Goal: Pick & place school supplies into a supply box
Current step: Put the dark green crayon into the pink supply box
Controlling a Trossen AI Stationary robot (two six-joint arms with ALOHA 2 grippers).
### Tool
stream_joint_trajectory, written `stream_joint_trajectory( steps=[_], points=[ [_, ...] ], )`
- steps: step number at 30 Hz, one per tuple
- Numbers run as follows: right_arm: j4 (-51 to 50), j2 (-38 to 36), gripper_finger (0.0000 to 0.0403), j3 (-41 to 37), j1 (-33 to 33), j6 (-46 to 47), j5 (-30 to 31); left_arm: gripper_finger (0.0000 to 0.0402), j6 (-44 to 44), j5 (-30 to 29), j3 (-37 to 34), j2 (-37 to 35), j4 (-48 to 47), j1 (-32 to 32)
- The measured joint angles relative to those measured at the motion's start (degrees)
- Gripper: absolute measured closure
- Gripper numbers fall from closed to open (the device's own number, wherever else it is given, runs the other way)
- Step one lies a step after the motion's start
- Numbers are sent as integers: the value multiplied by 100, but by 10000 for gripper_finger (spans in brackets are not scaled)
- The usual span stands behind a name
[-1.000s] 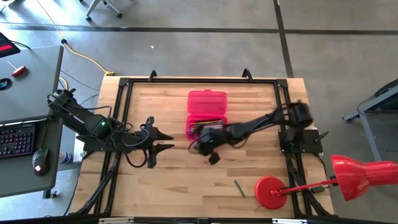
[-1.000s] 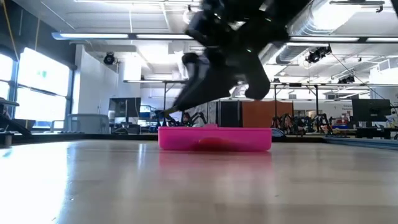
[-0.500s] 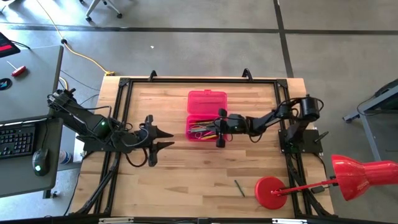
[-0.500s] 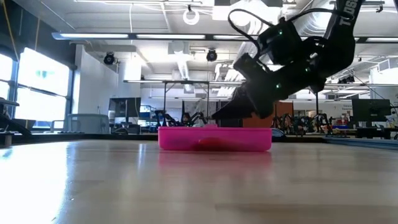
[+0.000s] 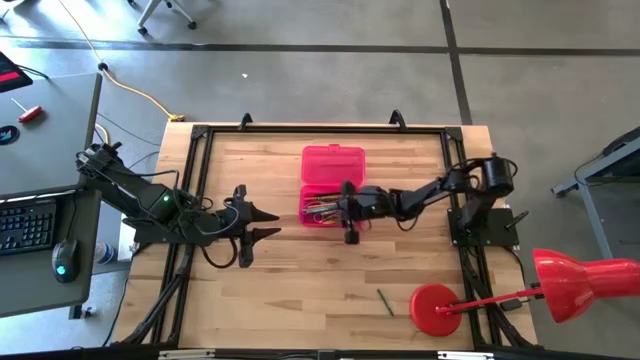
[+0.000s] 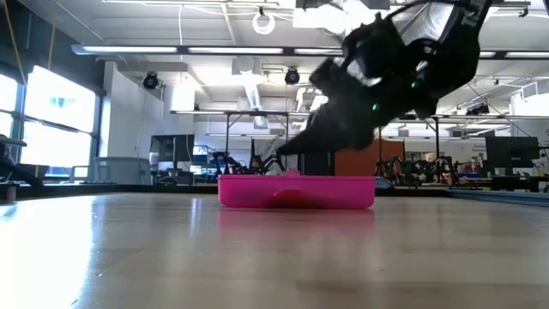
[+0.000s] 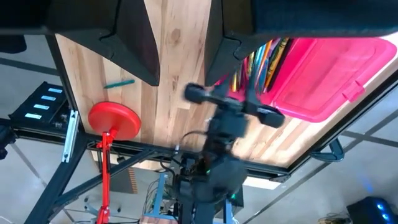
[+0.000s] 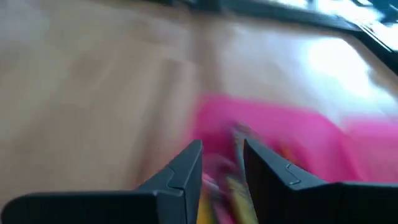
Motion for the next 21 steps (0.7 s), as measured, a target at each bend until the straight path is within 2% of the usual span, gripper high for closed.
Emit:
stream_joint_trajectory(
  steps=[4,13,15,19,21],
  points=[
    [-179,-447,306,-10,468,-119,-703,245,-2,2,0,0,-4,0],
    [-2697,-1777,311,-11,1849,-1105,-1088,245,4,13,0,0,-101,0],
    [-2990,-1879,311,-11,2092,-1440,-1465,245,6,15,0,0,-105,0],
    [-3325,-1823,319,-11,2451,-1950,-2689,245,16,15,0,17,-97,0],
    [-3325,-1722,324,-11,2562,-2056,-3026,245,20,17,0,42,-93,0]
  ],
)
